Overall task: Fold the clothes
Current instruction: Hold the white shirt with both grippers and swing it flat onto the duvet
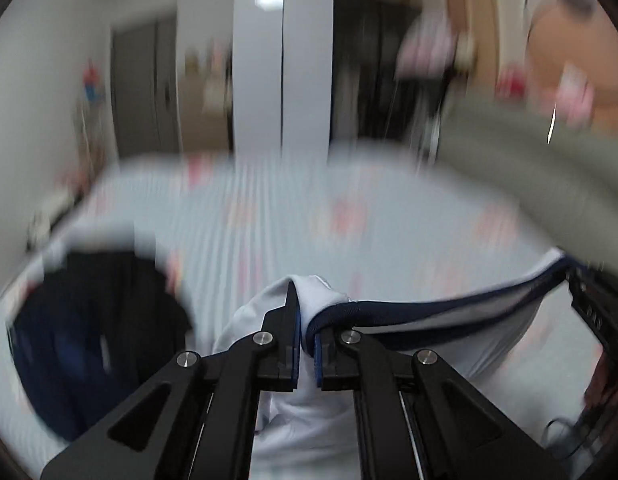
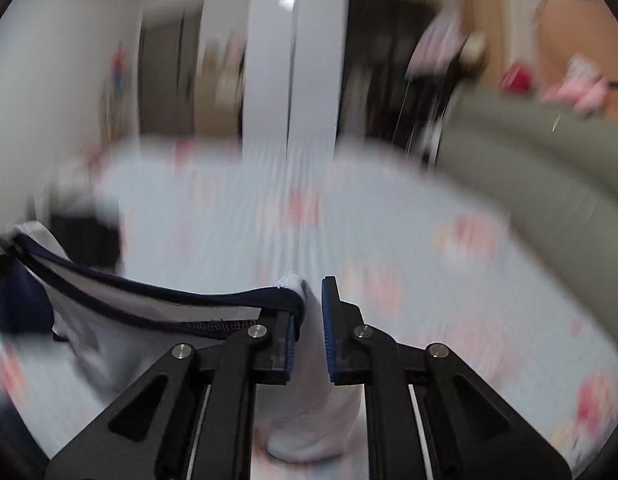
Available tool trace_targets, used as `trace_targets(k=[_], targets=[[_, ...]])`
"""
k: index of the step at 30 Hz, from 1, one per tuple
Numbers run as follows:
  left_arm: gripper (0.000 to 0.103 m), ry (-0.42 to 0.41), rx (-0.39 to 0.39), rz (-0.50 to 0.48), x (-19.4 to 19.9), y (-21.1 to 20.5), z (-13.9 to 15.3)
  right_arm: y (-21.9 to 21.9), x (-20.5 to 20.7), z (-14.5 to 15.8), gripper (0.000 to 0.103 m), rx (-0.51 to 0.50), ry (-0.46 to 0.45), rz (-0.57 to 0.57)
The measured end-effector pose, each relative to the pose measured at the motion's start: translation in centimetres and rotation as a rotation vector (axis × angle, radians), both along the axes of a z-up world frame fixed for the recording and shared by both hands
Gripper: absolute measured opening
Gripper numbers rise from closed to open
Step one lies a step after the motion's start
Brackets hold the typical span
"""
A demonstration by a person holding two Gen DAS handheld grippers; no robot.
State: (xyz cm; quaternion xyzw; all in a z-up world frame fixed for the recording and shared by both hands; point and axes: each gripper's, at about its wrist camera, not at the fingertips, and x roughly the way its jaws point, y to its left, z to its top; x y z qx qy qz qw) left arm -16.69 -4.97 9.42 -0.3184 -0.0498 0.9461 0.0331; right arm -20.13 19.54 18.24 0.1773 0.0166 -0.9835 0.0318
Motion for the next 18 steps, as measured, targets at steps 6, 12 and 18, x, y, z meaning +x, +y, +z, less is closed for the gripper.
trace_targets(k=[6, 12, 18], targets=[[0.008, 0.310, -0.017, -0.047, -1.1, 0.2, 14.3, 0.6, 5.1, 7.1, 0.010, -0.063, 0.168, 0.065], [0.009, -0.122, 0.067, -0.114, -1.8, 0.5, -4.7, 1.0, 5.9, -11.1, 0.010, -0.072, -0.254, 0.053], [0.011, -0.426, 0.177, -0.211, 4.4, 0.4, -18.9, 2.3, 11.8, -23.8, 0.010, -0.166, -0.593, 0.046]])
